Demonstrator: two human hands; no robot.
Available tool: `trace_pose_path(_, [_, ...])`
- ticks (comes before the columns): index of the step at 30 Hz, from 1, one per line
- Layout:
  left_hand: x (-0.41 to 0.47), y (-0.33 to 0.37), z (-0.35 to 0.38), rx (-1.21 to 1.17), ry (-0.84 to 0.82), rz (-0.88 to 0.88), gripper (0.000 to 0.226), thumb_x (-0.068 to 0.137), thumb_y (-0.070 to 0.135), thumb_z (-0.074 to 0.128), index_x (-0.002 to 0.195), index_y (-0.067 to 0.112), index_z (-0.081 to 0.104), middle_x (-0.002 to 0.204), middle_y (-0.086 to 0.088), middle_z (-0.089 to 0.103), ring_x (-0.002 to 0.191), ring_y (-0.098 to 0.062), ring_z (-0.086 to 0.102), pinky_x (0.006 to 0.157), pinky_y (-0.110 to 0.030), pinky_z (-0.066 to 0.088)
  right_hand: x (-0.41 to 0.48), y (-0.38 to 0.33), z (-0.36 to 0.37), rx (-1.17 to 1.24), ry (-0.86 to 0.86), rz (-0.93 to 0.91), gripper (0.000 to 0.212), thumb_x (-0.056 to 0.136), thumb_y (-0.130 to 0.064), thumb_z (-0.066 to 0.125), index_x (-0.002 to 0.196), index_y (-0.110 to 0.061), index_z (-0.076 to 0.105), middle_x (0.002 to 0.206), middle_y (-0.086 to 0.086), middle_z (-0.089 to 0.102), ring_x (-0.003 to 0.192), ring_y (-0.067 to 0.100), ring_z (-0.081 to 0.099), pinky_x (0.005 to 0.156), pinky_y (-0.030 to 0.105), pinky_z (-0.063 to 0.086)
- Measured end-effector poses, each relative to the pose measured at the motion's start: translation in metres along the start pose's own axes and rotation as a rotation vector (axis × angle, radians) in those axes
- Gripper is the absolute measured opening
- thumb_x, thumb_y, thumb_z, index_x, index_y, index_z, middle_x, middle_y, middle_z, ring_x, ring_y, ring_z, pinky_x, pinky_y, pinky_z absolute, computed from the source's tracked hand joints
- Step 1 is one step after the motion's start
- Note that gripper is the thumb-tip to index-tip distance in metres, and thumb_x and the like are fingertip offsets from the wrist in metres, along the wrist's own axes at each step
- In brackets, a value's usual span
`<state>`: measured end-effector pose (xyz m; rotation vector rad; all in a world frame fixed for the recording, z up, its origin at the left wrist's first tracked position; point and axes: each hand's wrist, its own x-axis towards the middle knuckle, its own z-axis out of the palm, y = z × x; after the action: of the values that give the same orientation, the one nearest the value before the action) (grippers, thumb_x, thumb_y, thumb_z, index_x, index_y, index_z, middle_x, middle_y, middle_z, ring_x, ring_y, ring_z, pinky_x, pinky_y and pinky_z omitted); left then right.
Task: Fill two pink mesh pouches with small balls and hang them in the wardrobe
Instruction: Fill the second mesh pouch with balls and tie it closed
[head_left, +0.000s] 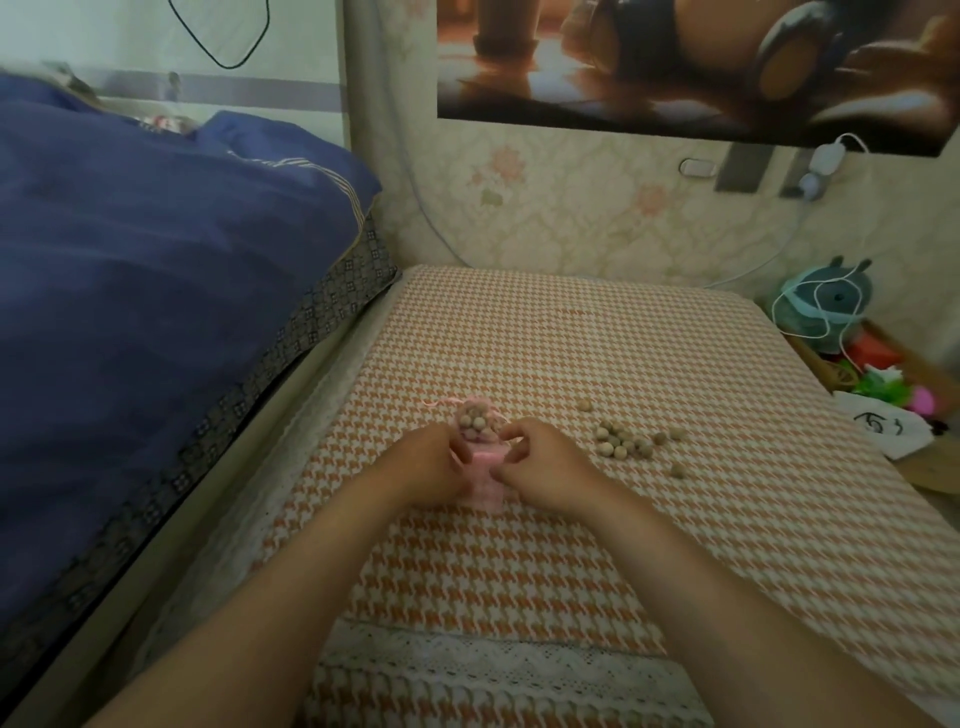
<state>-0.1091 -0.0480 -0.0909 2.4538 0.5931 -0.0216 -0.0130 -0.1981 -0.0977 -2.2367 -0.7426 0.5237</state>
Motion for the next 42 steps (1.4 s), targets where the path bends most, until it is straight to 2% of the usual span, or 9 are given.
trace_pose_path(6, [-0.016, 0.023, 0.008, -0.172, 0.105, 0.272, 0.025, 0.087, 0.015, 0.073, 0.104, 0.029, 0.061, 0.085, 0.008, 0.064, 0.071, -0.003, 0.059, 0.06, -0.011, 0.045, -0.016, 0.005, -0.032, 0.119, -0.002, 0.029, 0.051, 0.094, -0.028, 0.064, 0.142, -0.03, 0.047, 0.124, 0.001, 0.059, 0.088, 0.017, 0.069, 0.06, 0.025, 0.049])
trace_pose_path(9, [-0.01, 0.039, 0.016, -0.214, 0.12, 0.322, 0.036, 0.086, 0.015, 0.075, 0.112, 0.032, 0.056, 0.087, 0.007, 0.066, 0.075, -0.008, 0.061, 0.067, -0.022, 0.051, -0.026, 0.013, -0.05, 0.172, 0.043, 0.016, 0.039, 0.095, -0.021, 0.066, 0.133, -0.026, 0.055, 0.114, 0.006, 0.065, 0.07, 0.014, 0.071, 0.049, 0.021, 0.046])
trace_pose_path(15, [0.0, 0.076, 0.035, -0.208, 0.145, 0.388, 0.078, 0.086, 0.028, 0.075, 0.147, 0.044, 0.029, 0.131, 0.017, 0.036, 0.078, -0.007, 0.067, 0.075, -0.027, 0.056, -0.031, 0.036, -0.077, 0.118, 0.222, -0.076, 0.021, 0.092, -0.015, 0.07, 0.104, -0.03, 0.061, 0.105, 0.0, 0.067, 0.06, 0.014, 0.068, 0.056, 0.027, 0.053])
trace_pose_path(19, [0.012, 0.099, 0.046, -0.21, 0.122, 0.505, 0.044, 0.09, 0.02, 0.068, 0.125, 0.036, 0.048, 0.133, 0.01, 0.051, 0.086, -0.01, 0.067, 0.083, -0.04, 0.057, -0.035, 0.05, -0.095, -0.086, 0.248, -0.141, 0.017, 0.089, -0.021, 0.071, 0.087, -0.034, 0.061, 0.09, -0.012, 0.064, 0.073, 0.007, 0.062, 0.066, 0.027, 0.05])
trace_pose_path(23, [0.02, 0.118, 0.052, -0.155, 0.087, 0.516, 0.012, 0.092, 0.034, 0.066, 0.102, 0.027, 0.064, 0.107, 0.013, 0.067, 0.067, 0.011, 0.055, 0.073, -0.024, 0.049, -0.04, 0.066, -0.11, -0.29, 0.224, -0.165, 0.007, 0.091, -0.031, 0.068, 0.085, -0.034, 0.066, 0.087, -0.012, 0.066, 0.081, 0.014, 0.063, 0.07, 0.032, 0.05])
trace_pose_path(28, [0.037, 0.126, 0.055, 0.03, 0.103, 0.348, 0.045, 0.093, 0.045, 0.058, 0.067, 0.01, 0.069, 0.056, -0.006, 0.06, 0.05, -0.014, 0.049, 0.057, -0.043, 0.048, -0.039, 0.08, -0.119, -0.398, 0.123, -0.242, 0.019, 0.088, -0.022, 0.071, 0.106, -0.027, 0.076, 0.104, -0.013, 0.062, 0.098, 0.013, 0.061, 0.081, 0.03, 0.05])
trace_pose_path(36, [0.04, 0.132, 0.055, 0.098, 0.144, 0.214, 0.023, 0.089, 0.036, 0.057, 0.085, 0.025, 0.078, 0.08, 0.005, 0.076, 0.08, -0.011, 0.068, 0.1, -0.034, 0.047, -0.028, 0.101, -0.153, -0.101, 0.298, -0.133, 0.037, 0.095, -0.001, 0.055, 0.106, -0.033, 0.068, 0.109, -0.017, 0.061, 0.072, -0.004, 0.059, 0.066, 0.019, 0.053])
trace_pose_path(38, [0.039, 0.135, 0.053, 0.033, 0.12, 0.211, 0.018, 0.09, 0.032, 0.058, 0.085, 0.029, 0.075, 0.081, 0.005, 0.075, 0.073, -0.008, 0.066, 0.087, -0.028, 0.051, -0.024, 0.117, -0.152, -0.187, 0.286, -0.049, 0.031, 0.096, -0.006, 0.058, 0.099, -0.035, 0.067, 0.113, -0.012, 0.066, 0.097, 0.003, 0.063, 0.087, 0.031, 0.056])
trace_pose_path(42, [0.039, 0.136, 0.053, -0.122, 0.031, 0.248, 0.012, 0.091, 0.019, 0.061, 0.092, 0.025, 0.071, 0.086, 0.003, 0.072, 0.062, -0.009, 0.061, 0.046, -0.014, 0.046, -0.018, 0.137, -0.143, -0.258, 0.181, 0.048, 0.014, 0.091, -0.022, 0.074, 0.093, -0.035, 0.068, 0.119, -0.007, 0.069, 0.104, 0.014, 0.065, 0.094, 0.034, 0.054])
